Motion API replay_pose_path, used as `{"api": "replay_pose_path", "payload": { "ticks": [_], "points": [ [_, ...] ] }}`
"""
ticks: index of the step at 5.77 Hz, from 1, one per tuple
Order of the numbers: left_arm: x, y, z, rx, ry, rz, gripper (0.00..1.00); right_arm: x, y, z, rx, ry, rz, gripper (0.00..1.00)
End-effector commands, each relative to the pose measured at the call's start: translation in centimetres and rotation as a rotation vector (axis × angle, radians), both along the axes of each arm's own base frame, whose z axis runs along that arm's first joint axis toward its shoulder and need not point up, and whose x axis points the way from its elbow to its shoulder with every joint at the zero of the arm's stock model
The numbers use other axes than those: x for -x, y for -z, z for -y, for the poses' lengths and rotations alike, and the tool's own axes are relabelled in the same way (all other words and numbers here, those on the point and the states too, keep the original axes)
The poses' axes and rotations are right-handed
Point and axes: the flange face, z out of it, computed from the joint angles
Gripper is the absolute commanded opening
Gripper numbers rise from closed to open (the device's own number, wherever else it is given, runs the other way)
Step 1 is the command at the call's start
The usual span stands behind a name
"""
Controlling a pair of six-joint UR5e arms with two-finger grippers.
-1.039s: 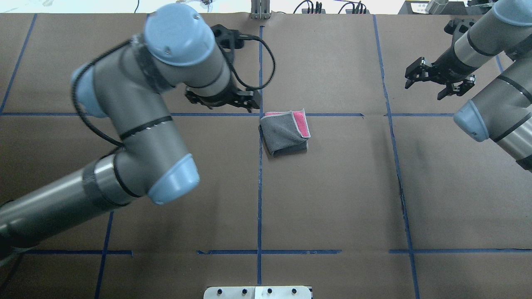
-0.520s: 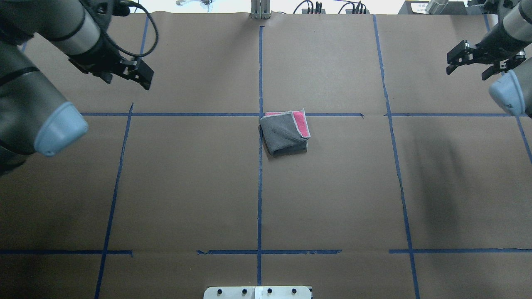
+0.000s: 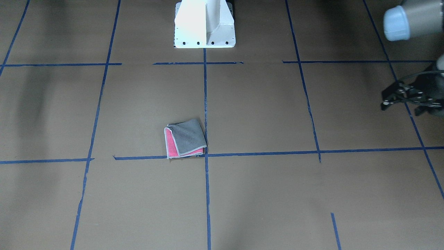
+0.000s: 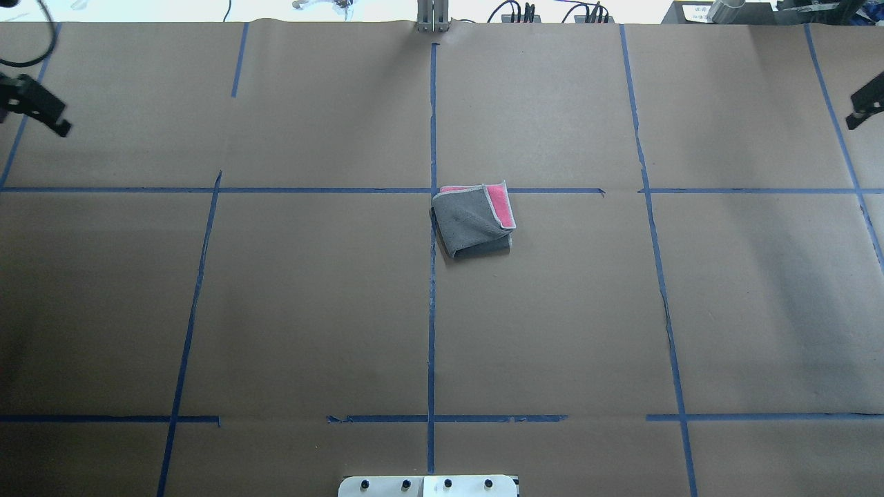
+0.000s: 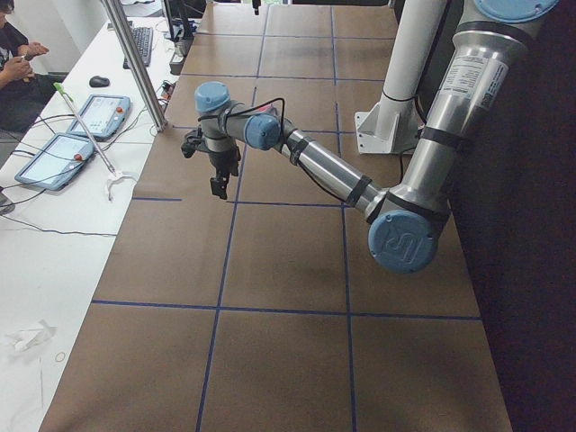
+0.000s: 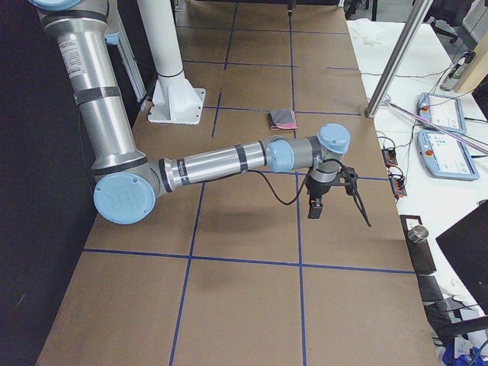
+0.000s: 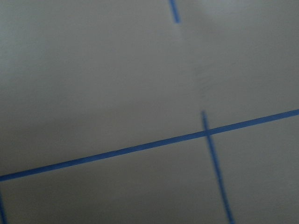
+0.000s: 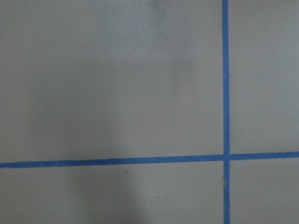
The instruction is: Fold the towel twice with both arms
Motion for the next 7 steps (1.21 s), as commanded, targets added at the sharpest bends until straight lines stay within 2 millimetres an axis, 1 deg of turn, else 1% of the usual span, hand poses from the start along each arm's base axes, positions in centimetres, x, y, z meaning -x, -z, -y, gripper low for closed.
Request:
{"api": "replay_pose_path", "payload": {
  "ticks": [1,2,3,4,5,6,7],
  "points": [
    [9.2,-11.0,0.2,0.064,-0.011,-0.013,1.0,-5.8,-6.5,-5.4,-0.01,0.047,0.012,1.0],
    [11.4,-14.9,-1.1,0.094,-0.014,-0.011,1.0,-6.6,-7.3,-7.8,-0.003,0.044,0.018,1.0],
    [12.2,-18.5,-3.8,0.148,-0.01,-0.01,1.0,-7.4,-9.5,-10.2,0.034,0.032,0.017,1.0],
    [13.5,-21.4,-6.3,0.163,-0.013,-0.013,1.0,-7.9,-11.9,-12.9,0.033,0.079,0.023,1.0],
    [13.8,-24.4,-9.0,0.189,-0.019,-0.011,1.0,-8.4,-13.2,-14.5,0.037,0.098,0.022,1.0],
    [13.8,-27.5,-11.1,0.186,-0.023,-0.011,1.0,-8.4,-13.7,-15.1,0.047,0.099,0.021,1.0],
    [14.2,-28.9,-12.4,0.194,-0.015,-0.012,1.0,-8.4,-14.0,-15.6,0.053,0.099,0.021,1.0]
  ]
}}
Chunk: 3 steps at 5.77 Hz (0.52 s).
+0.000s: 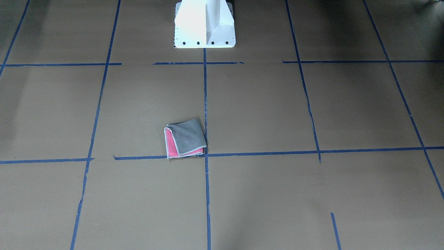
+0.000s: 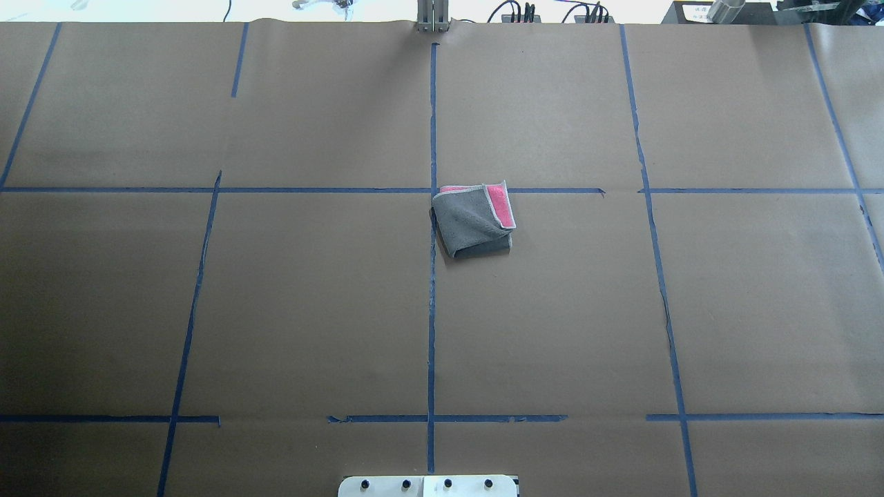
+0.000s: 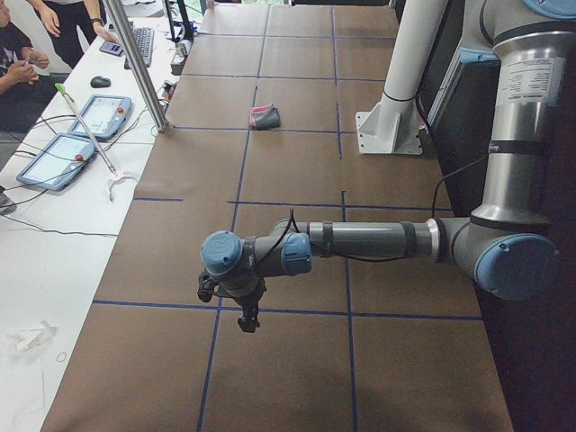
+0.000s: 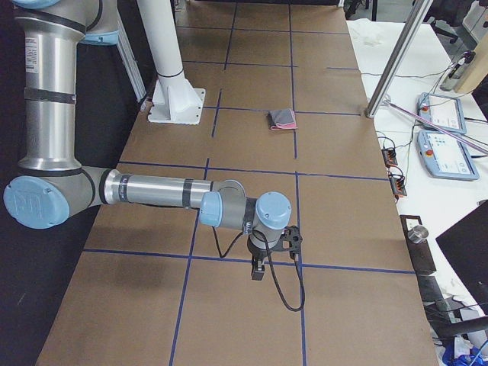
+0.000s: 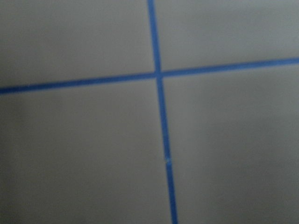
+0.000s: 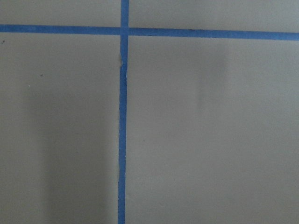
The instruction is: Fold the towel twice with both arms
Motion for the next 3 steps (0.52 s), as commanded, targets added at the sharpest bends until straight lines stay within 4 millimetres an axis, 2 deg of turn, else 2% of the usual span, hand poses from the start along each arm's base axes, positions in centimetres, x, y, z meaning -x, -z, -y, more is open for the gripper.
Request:
{"api": "replay_pose_path", "payload": {
  "ticks": [1,2,3],
  "points": [
    [1.4,-2.4,-2.8,0.016,0.055,0.004,1.0,-0.1,-0.6,-1.5,0.012,0.002,0.0,1.0],
    [1.6,-1.2,-2.7,0.07,0.135,0.014,1.0,-0.1,-0.3,-2.5,0.014,-0.003,-0.003,1.0],
    [1.6,-1.5,-3.2,0.084,0.141,0.016,1.0,-0.1,-0.3,-3.1,0.018,-0.007,-0.003,1.0]
  ]
}}
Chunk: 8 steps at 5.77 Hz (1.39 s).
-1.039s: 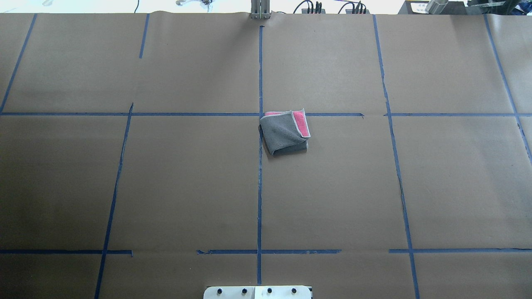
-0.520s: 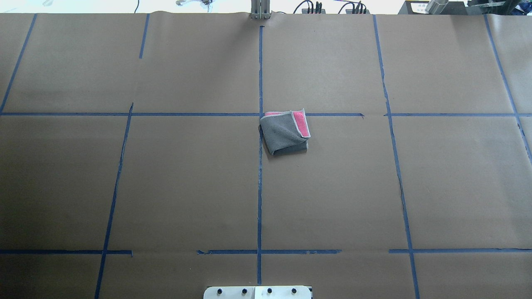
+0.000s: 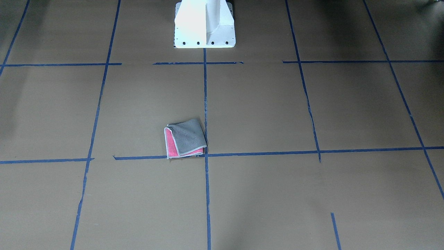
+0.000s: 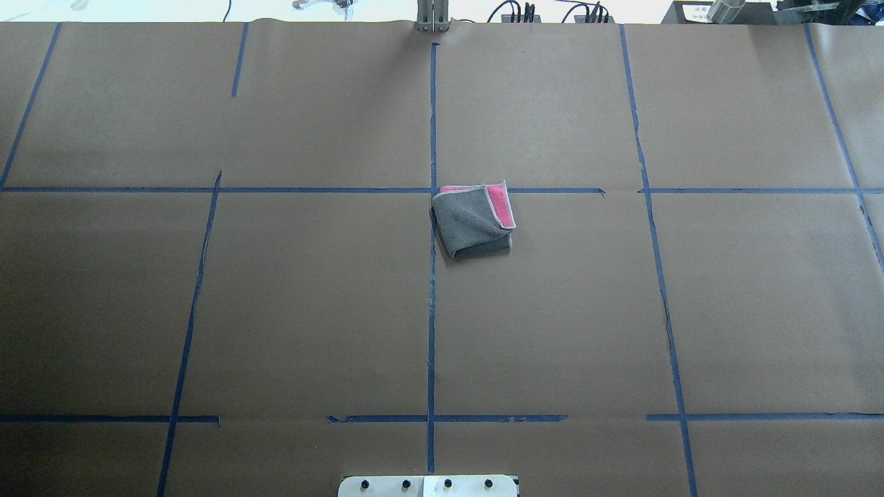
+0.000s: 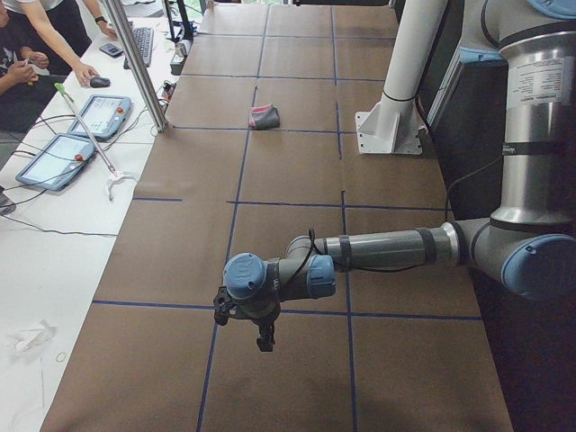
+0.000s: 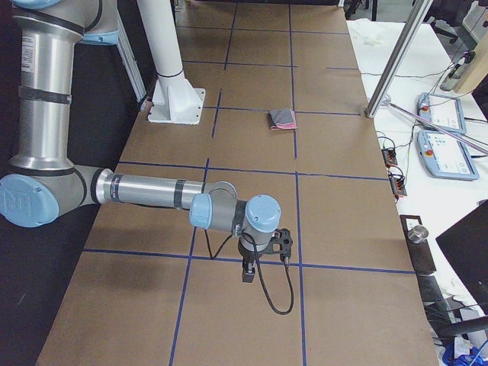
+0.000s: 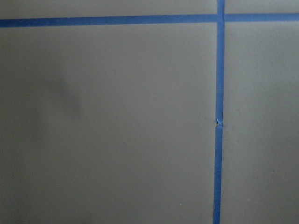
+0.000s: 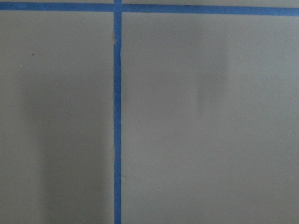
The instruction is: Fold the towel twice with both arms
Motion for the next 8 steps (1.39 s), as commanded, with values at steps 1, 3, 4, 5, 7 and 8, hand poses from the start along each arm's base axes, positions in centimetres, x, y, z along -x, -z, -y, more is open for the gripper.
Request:
{"api": "replay_pose_path", "payload": {
  "ticks": [1,3,4,5,7,8],
  "points": [
    [0.1,0.5,-0.3,0.016,0.029,0.003,1.0,0.0,0.4,-0.7,-0.002,-0.005,-0.004,1.0],
    [0.1,1.0,0.2,0.006,0.029,0.005,1.0,0.6,5.0,1.9,-0.024,-0.076,-0.013,1.0],
    [0.1,0.9,0.1,0.008,0.029,0.005,1.0,0.6,5.0,1.9,-0.026,-0.072,-0.013,1.0],
    [0.1,0.9,0.1,0.008,0.029,0.005,1.0,0.6,4.5,1.6,-0.021,-0.065,-0.014,1.0],
    [0.1,1.0,0.2,0.005,0.029,0.005,1.0,0.6,4.0,1.3,-0.013,-0.061,-0.015,1.0],
    [0.1,1.1,0.3,0.002,0.028,0.006,1.0,0.6,4.1,1.4,-0.018,-0.06,-0.017,1.0]
  ]
}}
